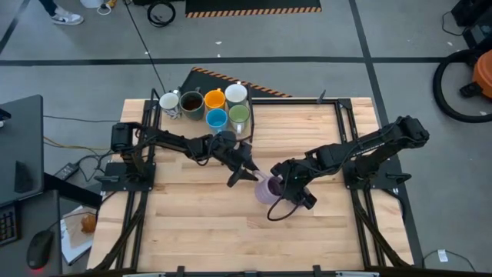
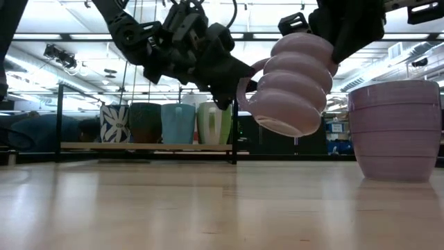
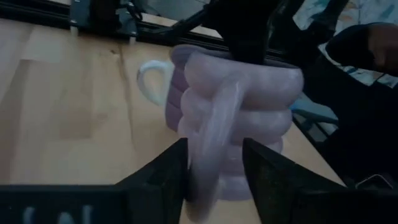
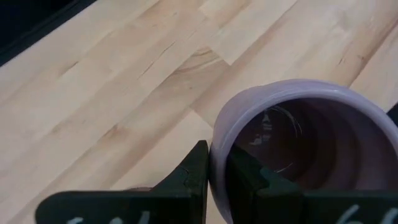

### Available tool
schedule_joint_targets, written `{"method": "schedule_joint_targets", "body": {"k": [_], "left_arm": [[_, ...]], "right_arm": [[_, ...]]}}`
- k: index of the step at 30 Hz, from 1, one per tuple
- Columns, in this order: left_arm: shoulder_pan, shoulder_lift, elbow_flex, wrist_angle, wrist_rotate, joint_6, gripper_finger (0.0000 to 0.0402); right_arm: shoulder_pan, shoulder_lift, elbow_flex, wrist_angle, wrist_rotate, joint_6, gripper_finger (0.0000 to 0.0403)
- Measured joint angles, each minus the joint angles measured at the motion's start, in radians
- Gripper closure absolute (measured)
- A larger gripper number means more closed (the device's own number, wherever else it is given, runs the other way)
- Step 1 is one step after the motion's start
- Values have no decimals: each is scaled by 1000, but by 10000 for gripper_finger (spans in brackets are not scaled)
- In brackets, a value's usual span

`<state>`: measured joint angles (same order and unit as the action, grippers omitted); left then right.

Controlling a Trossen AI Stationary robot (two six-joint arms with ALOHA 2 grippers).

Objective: Place coffee mugs
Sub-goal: Put the purple mug on the shelf

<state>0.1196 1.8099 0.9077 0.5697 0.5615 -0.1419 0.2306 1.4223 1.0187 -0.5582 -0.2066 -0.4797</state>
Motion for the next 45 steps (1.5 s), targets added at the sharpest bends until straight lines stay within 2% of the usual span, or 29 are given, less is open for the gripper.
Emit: {"method": "schedule_joint_targets", "body": {"k": [9, 20, 32, 39, 45], "left_arm": [[1, 0, 0, -3, -7, 14, 344], [3, -2, -1, -15, -11, 27, 344], [13, -7, -1, -16, 14, 30, 341], [24, -11, 0, -27, -14, 37, 340], [20, -55, -1, -93, -115, 69, 340]], "right_arm": [[0, 0, 0, -10, 17, 10, 357], [0, 0, 0, -12, 84, 85, 320], [-1, 0, 63, -93, 137, 122, 230], [-1, -9, 140, -252, 219, 193, 224], [-2, -50, 159, -340, 322, 279, 225]]}}
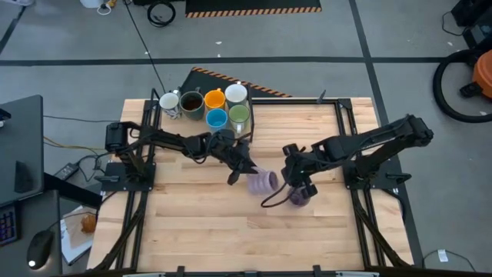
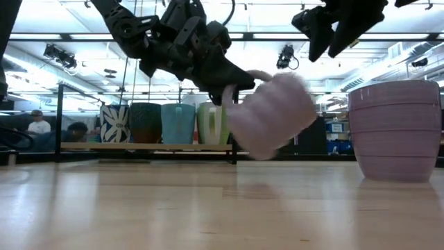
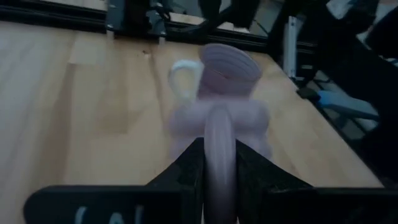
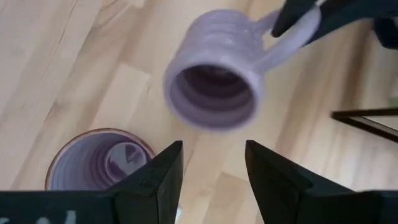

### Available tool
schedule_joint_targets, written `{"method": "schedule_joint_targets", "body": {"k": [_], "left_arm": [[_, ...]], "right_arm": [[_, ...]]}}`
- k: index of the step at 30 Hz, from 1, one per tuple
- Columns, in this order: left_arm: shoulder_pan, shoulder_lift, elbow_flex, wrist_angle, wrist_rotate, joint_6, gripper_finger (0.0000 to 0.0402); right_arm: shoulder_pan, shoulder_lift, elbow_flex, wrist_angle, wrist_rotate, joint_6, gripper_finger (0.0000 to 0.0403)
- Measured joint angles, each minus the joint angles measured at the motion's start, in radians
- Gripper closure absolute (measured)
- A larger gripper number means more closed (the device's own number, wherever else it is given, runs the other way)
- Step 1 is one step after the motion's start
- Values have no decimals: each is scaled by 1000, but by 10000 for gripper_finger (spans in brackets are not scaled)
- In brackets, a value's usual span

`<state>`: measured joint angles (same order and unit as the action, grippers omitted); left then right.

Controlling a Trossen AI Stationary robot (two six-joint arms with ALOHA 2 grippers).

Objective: Place coffee mugs
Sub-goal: Put the purple mug on the shelf

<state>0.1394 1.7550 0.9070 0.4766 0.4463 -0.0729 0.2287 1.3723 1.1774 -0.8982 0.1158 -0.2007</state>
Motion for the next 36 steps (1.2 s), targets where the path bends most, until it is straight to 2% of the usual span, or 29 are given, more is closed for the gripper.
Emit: {"method": "schedule_joint_targets", "body": {"k": [9, 16, 24, 27, 30, 36], "left_arm": [[0, -5, 1, -74, -81, -8, 345], [-3, -69, -1, -97, -115, -10, 345], [-65, -132, 0, -161, -283, 71, 345], [-92, -134, -19, -127, -343, 85, 345], [-99, -152, -58, -110, -361, 66, 345], [-98, -232, -198, 51, -423, -5, 345]], "right_arm": [[0, -97, 1, 8, 72, 88, 224], [-4, -97, -21, 75, 74, 123, 224], [-5, -96, -108, 174, 75, 170, 225], [-5, -100, -132, 193, 75, 194, 225], [-5, -100, -148, 199, 75, 205, 225], [-5, -99, -174, 258, 75, 206, 225]]}}
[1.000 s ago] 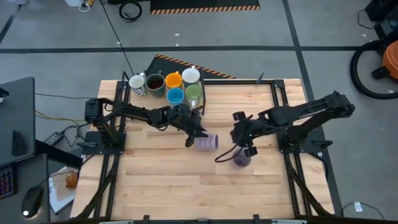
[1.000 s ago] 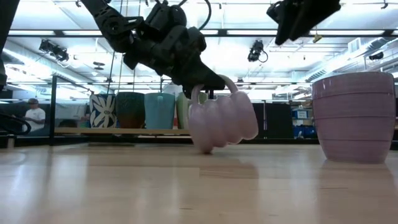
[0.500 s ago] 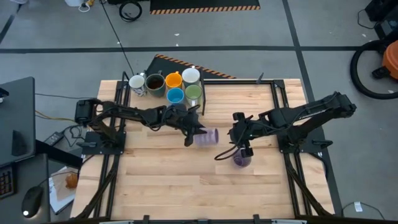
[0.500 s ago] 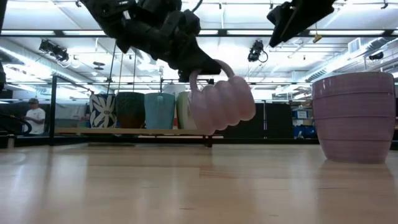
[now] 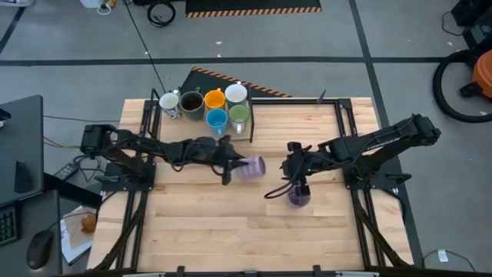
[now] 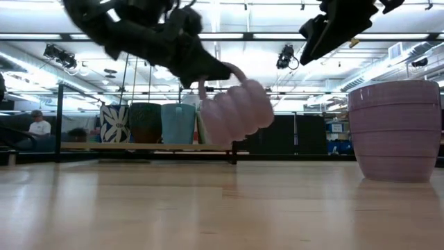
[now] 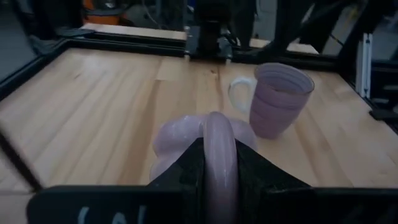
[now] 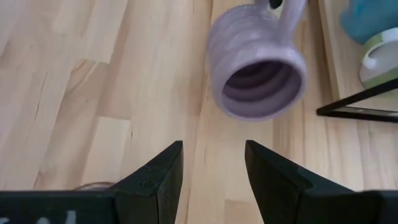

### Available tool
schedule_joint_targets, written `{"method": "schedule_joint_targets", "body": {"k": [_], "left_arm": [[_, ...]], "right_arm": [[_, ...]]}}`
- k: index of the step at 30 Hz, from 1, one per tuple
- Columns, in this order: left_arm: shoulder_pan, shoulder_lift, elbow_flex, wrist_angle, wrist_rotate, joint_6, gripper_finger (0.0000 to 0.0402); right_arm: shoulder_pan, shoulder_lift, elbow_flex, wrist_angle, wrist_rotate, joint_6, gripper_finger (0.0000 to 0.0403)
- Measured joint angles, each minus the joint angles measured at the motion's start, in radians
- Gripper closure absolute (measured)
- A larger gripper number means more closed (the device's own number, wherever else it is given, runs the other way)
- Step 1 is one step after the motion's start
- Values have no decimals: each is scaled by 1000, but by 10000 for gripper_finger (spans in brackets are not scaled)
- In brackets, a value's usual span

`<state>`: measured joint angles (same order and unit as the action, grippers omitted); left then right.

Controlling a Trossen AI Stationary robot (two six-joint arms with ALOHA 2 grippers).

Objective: Place coffee mugs
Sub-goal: Put the purple mug on the shelf

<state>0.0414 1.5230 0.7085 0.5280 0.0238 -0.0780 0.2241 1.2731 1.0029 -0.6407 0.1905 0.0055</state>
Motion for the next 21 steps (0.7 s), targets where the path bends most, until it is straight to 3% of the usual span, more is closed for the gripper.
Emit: {"method": "schedule_joint_targets", "body": {"k": [10, 17, 21], "left_arm": [[-92, -128, -215, 157, -255, -69, 346], [-202, -147, -278, 232, -479, -69, 346], [-247, -147, -288, 256, -552, -68, 346]], "right_arm": [[0, 0, -36, 85, 0, -1, 225], [-3, 0, -37, 139, 0, 21, 225], [-12, 0, -88, 291, -12, 1, 225]]}}
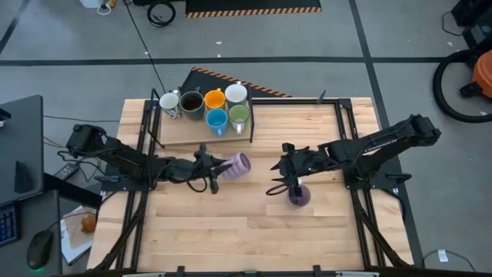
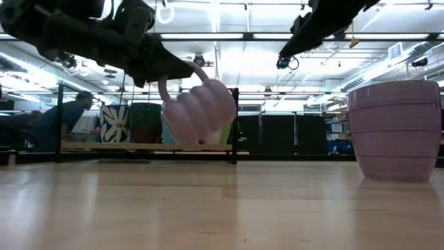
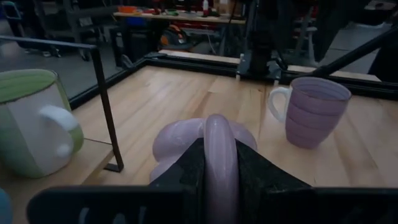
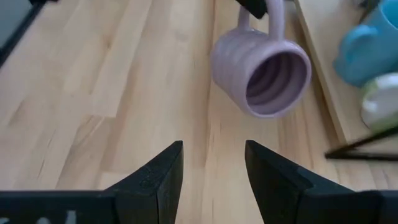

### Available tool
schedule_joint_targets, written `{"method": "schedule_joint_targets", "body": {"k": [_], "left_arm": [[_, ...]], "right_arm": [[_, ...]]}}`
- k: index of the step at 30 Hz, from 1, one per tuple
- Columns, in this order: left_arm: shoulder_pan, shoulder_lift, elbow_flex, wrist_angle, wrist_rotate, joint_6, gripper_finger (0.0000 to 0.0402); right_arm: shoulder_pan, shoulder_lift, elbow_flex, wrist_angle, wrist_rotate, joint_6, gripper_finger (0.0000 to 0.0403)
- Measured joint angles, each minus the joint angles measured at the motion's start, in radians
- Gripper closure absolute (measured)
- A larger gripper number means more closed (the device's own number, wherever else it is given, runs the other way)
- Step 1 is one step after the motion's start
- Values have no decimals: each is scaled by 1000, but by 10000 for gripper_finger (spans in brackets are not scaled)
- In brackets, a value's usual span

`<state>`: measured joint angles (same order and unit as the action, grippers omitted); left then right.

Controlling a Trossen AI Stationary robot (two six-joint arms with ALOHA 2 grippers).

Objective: Place coffee mugs
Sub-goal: Put the purple mug on the shelf

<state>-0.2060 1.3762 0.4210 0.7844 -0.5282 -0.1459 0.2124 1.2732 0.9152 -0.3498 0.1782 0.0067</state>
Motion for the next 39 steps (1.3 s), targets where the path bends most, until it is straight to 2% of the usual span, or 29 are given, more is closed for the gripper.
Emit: {"method": "schedule_joint_targets", "body": {"k": [5, 10, 22, 26, 31, 35, 39], "left_arm": [[-46, 5, -5, 22, -75, 1, 346], [-69, 45, -5, 81, -96, -1, 346], [-94, 174, -5, 277, -108, 10, 346], [-108, 203, -4, 336, -140, 28, 346], [-114, 242, -4, 391, -154, 31, 346], [-114, 276, -4, 436, -151, 26, 346], [-114, 298, -4, 447, -140, -3, 342]], "right_arm": [[-45, 1, -35, 96, -45, -16, 225], [-87, 70, -35, 162, -122, -63, 225], [-162, 296, 97, 167, -242, -243, 225], [-172, 339, 119, 170, -320, -271, 225], [-180, 388, 128, 187, -307, -305, 226], [-181, 412, 129, 190, -305, -345, 244], [-180, 407, 129, 159, -305, -366, 287]]}}
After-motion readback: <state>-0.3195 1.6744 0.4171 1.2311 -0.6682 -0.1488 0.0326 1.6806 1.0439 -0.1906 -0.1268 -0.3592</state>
